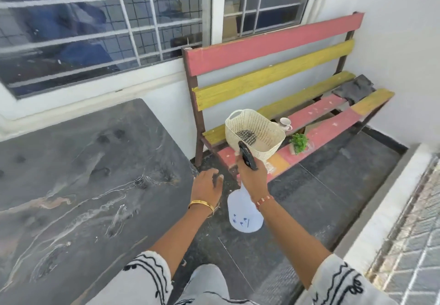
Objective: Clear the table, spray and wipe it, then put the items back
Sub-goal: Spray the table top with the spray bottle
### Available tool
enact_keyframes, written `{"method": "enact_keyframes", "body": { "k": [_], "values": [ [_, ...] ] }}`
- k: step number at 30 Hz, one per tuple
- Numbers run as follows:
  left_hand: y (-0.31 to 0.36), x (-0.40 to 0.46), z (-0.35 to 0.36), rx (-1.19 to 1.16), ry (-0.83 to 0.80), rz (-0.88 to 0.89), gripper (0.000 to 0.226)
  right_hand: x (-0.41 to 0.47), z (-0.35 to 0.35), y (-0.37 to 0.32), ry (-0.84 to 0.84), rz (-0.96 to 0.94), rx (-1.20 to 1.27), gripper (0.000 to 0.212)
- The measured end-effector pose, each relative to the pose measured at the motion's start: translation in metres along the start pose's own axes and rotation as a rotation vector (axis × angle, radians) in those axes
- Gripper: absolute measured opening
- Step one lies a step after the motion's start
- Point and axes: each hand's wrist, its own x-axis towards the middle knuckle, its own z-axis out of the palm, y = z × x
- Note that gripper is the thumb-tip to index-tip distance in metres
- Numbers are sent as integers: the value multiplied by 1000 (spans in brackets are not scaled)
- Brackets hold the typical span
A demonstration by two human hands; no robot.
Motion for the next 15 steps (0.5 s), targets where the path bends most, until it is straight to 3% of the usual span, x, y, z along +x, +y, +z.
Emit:
{"method": "enact_keyframes", "body": {
  "k": [3,15],
  "values": [
    [15,28,19,32,-31,-11,35,34,-20,5,21,3,-78,43],
    [84,176,92,-24,-126,0,32,207,-69,23,79,3,-186,43]
  ]
}}
